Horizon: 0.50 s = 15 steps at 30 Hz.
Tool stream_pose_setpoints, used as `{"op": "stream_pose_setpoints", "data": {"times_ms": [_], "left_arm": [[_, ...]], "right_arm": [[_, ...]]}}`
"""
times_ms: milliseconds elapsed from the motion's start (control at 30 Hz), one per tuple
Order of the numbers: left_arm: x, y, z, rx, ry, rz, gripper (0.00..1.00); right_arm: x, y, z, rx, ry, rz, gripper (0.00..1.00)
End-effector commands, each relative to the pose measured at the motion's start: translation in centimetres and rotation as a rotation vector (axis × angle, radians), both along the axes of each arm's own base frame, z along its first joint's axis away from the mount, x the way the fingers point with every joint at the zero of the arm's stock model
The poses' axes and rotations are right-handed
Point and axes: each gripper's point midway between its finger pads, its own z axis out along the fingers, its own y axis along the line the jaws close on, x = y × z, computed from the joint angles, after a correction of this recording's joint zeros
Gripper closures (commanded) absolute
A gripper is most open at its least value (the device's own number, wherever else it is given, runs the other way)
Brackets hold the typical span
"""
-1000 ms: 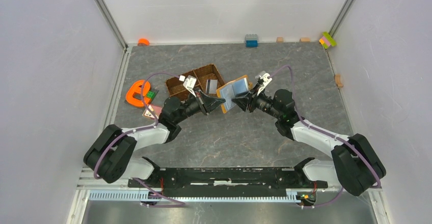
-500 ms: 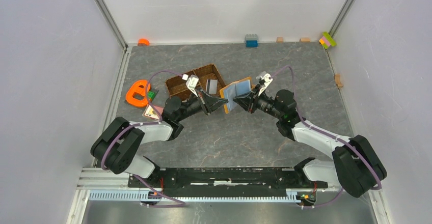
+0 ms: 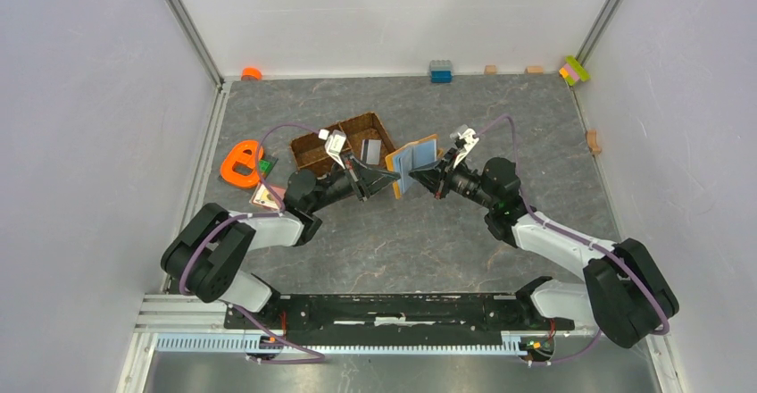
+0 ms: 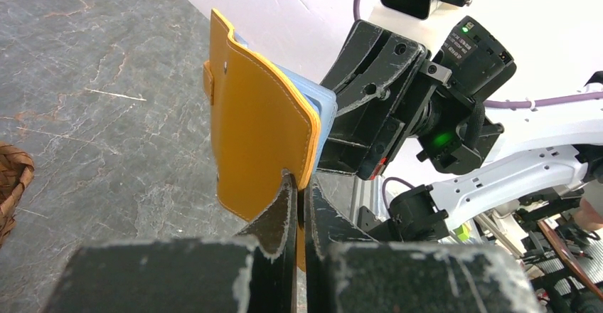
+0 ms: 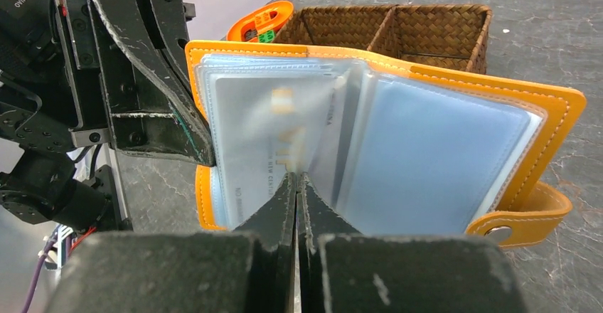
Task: Take the credit cards out of the card holder
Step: Remove the credit card from the card holder.
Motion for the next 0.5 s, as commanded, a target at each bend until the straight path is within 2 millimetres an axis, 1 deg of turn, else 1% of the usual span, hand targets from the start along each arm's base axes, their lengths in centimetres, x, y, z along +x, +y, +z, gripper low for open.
{"op": "stream_pose_setpoints", "data": {"times_ms": [0,133,333,467], "left_arm": [[-1.1,0.1,4.3,-0.1,-0.103,-0.038,0.98],[0.1,0.9,3.6,-0.069,-0.079,0.035,0.98],[0.5,1.9,3.4,-0.047,-0.078,0.1,0.98],[0.7,2.2,3.1,-0.022,-0.07,0.126,0.98]], "right_arm": [[0.2,-0.6,0.1,-0.013,-0.011,-0.056,1.0],[0.1,-1.0,0.4,-0.007,-0.022,-0.074,1.0],[0.5,-2.1,0.6,-0.004,-0.029,-0.136,1.0],[0.7,-2.7,0.7,0.002,-0.032,-0.168,1.0]]}}
